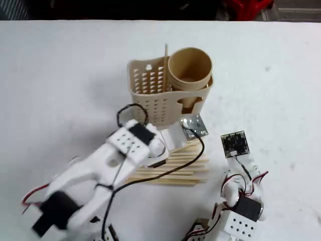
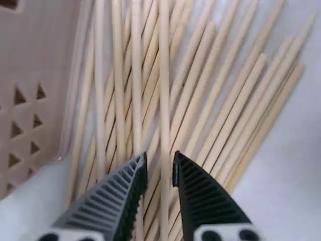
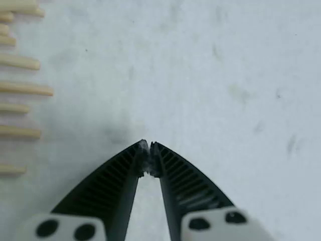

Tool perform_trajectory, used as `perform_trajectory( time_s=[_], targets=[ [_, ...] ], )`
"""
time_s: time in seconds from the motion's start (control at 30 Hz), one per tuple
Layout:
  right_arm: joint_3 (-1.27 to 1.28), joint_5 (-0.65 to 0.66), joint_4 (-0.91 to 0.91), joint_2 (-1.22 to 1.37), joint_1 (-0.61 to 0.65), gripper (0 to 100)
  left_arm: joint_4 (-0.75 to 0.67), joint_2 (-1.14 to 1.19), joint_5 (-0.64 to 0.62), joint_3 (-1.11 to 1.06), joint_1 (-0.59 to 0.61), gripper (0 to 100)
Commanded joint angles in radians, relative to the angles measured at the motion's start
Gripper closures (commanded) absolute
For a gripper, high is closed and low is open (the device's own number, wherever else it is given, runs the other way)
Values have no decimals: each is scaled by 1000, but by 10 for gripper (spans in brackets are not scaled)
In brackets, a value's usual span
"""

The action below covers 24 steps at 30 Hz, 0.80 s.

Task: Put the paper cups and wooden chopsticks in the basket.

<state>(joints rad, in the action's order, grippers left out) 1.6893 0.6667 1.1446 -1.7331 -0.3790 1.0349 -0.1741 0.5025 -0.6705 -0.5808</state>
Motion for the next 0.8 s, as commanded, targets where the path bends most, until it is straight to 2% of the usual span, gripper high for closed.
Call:
perform_trajectory(
  time_s=[0.0, 0.63, 0.77],
  targets=[
    [6, 12, 2, -8, 10, 981, -20, 97, 15, 83, -13, 858],
    [6, 12, 2, -8, 10, 981, -78, 127, 8, 75, -1, 846],
    [6, 12, 2, -8, 10, 981, -91, 205, 8, 95, -2, 846]
  ],
)
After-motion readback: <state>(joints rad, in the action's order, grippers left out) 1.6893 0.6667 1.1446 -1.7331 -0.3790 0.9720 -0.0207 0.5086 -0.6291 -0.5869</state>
